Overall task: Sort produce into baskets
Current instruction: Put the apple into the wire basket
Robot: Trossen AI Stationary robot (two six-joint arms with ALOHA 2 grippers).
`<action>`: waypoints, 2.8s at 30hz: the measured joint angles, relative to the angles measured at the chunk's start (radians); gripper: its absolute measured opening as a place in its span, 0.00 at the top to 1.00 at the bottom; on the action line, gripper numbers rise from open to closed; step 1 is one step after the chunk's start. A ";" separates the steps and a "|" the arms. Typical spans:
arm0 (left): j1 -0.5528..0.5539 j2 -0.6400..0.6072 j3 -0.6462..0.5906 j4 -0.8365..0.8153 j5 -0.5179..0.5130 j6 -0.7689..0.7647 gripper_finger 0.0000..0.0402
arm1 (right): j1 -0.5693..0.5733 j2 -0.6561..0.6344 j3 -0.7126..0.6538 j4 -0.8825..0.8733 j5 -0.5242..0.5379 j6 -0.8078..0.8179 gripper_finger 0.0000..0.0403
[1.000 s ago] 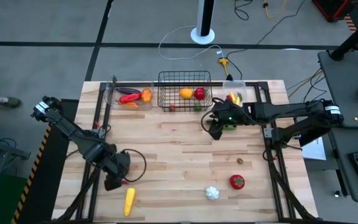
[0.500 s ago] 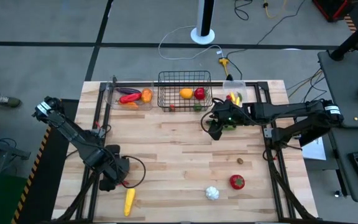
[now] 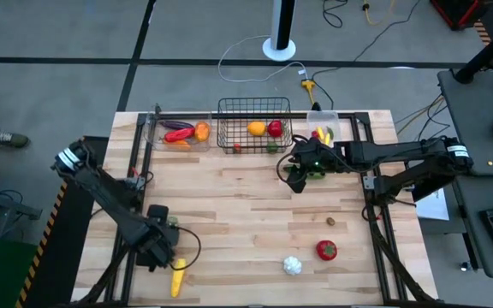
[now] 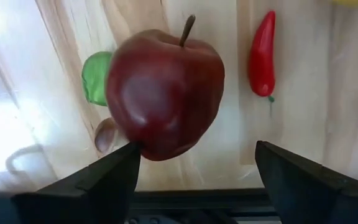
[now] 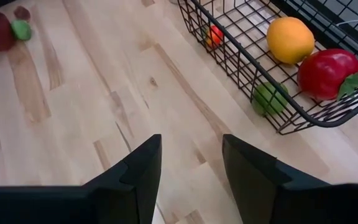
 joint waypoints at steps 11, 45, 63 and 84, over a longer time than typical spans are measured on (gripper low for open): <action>-0.011 0.019 0.000 0.003 -0.063 -0.015 0.25 | 0.002 0.000 0.000 0.000 0.000 0.001 0.59; -0.010 0.023 -0.084 0.198 -0.177 0.015 0.30 | 0.002 0.000 -0.038 0.000 0.001 0.002 0.59; -0.010 0.021 -0.062 0.220 -0.305 -0.069 0.33 | 0.002 0.000 -0.055 0.002 0.001 0.002 0.59; -0.009 -0.141 0.000 0.649 -0.998 0.220 0.33 | 0.093 0.000 -0.091 0.247 0.004 -0.107 0.59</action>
